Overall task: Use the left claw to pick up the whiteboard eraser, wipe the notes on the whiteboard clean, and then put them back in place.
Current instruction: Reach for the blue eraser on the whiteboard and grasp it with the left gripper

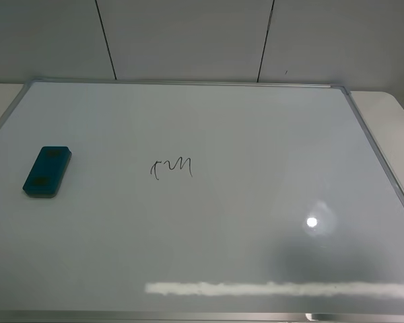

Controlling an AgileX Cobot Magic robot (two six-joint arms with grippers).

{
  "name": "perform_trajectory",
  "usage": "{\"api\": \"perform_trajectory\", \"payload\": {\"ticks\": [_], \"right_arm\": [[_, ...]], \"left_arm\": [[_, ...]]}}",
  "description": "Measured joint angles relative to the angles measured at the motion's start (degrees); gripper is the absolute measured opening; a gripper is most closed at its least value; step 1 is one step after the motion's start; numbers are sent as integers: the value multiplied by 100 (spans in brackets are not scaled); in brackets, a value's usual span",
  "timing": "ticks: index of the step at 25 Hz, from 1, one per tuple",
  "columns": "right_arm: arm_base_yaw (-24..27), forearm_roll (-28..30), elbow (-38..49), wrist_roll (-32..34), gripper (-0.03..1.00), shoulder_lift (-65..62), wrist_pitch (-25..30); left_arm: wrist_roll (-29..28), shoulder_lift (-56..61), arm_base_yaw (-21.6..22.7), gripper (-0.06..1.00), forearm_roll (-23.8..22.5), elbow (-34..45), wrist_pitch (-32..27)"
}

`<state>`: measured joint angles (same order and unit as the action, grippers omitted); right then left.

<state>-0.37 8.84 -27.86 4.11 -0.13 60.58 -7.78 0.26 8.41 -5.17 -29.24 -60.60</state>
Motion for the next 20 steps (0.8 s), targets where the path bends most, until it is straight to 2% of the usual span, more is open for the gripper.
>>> {"api": "perform_trajectory", "payload": {"ticks": [12,20], "right_arm": [[0,0,0,0,99,0,0],[0,0,0,0,99,0,0]], "left_arm": [[12,-97,0,99,94,-15,6],[38,-1797,0,99,195,-578,111]]}}
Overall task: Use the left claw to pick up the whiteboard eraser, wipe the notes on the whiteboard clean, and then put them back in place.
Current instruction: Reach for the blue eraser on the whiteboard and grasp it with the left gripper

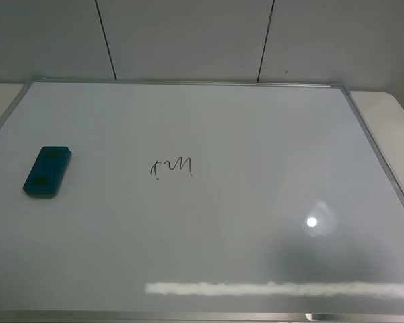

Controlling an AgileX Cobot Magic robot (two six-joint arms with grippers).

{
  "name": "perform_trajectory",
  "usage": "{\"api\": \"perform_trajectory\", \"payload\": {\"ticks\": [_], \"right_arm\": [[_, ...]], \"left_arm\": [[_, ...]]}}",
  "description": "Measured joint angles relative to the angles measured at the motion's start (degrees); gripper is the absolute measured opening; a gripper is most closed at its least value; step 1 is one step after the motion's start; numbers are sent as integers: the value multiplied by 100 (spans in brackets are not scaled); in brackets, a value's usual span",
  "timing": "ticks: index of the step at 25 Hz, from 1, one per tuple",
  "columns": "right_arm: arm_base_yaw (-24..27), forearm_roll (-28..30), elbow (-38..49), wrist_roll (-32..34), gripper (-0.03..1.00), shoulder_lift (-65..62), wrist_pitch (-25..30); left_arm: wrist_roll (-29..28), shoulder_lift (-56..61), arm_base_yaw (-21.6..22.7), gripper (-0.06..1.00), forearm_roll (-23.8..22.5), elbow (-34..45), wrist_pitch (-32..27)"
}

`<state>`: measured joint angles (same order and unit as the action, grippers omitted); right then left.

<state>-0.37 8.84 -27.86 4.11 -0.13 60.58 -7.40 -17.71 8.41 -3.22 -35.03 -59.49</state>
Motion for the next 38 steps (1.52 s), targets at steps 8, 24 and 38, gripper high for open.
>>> {"api": "perform_trajectory", "payload": {"ticks": [8,24,38], "right_arm": [[0,0,0,0,99,0,0],[0,0,0,0,99,0,0],[0,0,0,0,99,0,0]], "left_arm": [[303,-2002,0,99,78,-685,11],[322,-5114,-1006,99,353,-1570,174],[316,-6916,-1251,99,476,-1585,1375]]}}
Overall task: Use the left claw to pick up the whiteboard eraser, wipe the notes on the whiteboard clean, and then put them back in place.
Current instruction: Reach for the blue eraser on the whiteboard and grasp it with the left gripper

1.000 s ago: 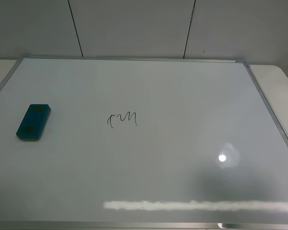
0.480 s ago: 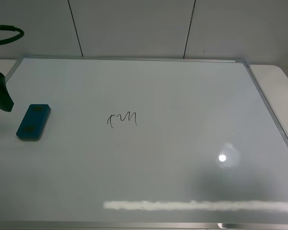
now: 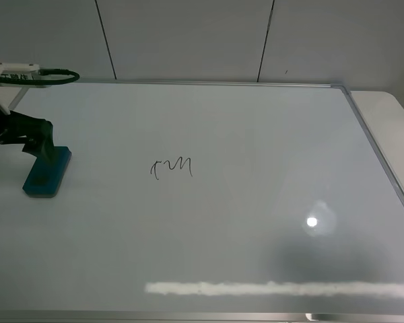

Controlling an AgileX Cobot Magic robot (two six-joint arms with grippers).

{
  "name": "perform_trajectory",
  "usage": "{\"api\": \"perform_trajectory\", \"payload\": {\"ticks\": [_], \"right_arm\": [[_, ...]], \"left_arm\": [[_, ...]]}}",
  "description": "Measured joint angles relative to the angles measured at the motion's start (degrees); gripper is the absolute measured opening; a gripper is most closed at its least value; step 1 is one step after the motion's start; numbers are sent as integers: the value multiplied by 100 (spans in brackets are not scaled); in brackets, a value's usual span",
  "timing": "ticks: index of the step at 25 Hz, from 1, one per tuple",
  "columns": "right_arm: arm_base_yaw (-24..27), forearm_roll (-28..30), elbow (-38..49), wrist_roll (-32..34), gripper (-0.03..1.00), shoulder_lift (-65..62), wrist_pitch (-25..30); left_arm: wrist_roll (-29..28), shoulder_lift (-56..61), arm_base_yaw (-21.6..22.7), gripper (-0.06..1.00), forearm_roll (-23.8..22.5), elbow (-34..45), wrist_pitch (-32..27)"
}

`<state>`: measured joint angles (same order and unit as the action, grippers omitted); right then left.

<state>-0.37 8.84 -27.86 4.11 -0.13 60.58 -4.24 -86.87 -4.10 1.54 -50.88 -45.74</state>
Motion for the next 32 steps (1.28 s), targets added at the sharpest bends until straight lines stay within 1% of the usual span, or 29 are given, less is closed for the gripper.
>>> {"api": "perform_trajectory", "payload": {"ticks": [8,11,15,23,30,32], "right_arm": [[0,0,0,0,99,0,0],[0,0,0,0,99,0,0],[0,0,0,0,99,0,0],[0,0,0,0,99,0,0],[0,0,0,0,99,0,0],[0,0,0,0,99,0,0]], "left_arm": [[-63,-794,0,99,17,-331,409],[-57,-1076,0,99,17,-342,616],[-57,-1376,0,99,-22,-346,742],[-57,-1644,0,99,-93,-346,913],[-57,-1655,0,99,-93,-346,932],[-52,-1655,0,97,-93,-346,953]]}}
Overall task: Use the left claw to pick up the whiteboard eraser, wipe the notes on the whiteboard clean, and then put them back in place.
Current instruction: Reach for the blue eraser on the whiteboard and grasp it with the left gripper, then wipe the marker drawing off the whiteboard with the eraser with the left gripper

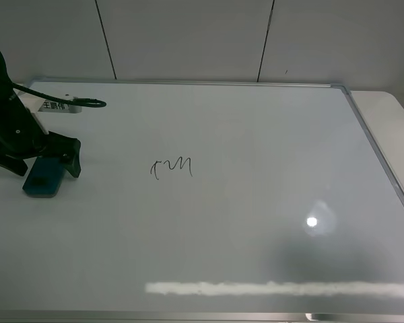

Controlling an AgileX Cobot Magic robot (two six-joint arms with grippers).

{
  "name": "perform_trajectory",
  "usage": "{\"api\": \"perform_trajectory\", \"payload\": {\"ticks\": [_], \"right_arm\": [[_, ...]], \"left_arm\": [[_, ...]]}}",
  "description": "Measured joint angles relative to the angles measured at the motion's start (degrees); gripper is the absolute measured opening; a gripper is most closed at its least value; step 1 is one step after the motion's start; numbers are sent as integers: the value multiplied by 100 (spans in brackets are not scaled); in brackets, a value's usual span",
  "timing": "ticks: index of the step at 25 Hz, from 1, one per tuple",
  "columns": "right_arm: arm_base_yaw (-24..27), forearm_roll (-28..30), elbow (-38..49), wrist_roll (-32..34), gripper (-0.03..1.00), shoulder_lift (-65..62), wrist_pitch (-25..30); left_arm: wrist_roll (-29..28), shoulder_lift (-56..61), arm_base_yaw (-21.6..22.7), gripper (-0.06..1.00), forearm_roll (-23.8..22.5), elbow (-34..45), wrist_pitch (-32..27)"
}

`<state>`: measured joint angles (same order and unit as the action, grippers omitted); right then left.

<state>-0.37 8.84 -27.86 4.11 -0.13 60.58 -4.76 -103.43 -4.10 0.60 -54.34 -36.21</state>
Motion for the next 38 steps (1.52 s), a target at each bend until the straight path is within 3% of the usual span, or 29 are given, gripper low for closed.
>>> {"api": "perform_trajectory", "payload": {"ticks": [2,5,6,20,27,38], "right_arm": [[0,0,0,0,99,0,0],[0,0,0,0,99,0,0],[0,0,0,0,99,0,0],[0,0,0,0,99,0,0],[0,0,0,0,99,0,0],[0,0,0,0,99,0,0]], "left_arm": [[-32,0,0,88,0,0,21],[-174,0,0,57,0,0,100],[-186,0,0,54,-20,0,106],[-415,42,-94,55,-60,-9,-132],[-620,179,-822,55,-16,-661,-955],[-733,-262,-2185,55,81,-2288,-1723]]}}
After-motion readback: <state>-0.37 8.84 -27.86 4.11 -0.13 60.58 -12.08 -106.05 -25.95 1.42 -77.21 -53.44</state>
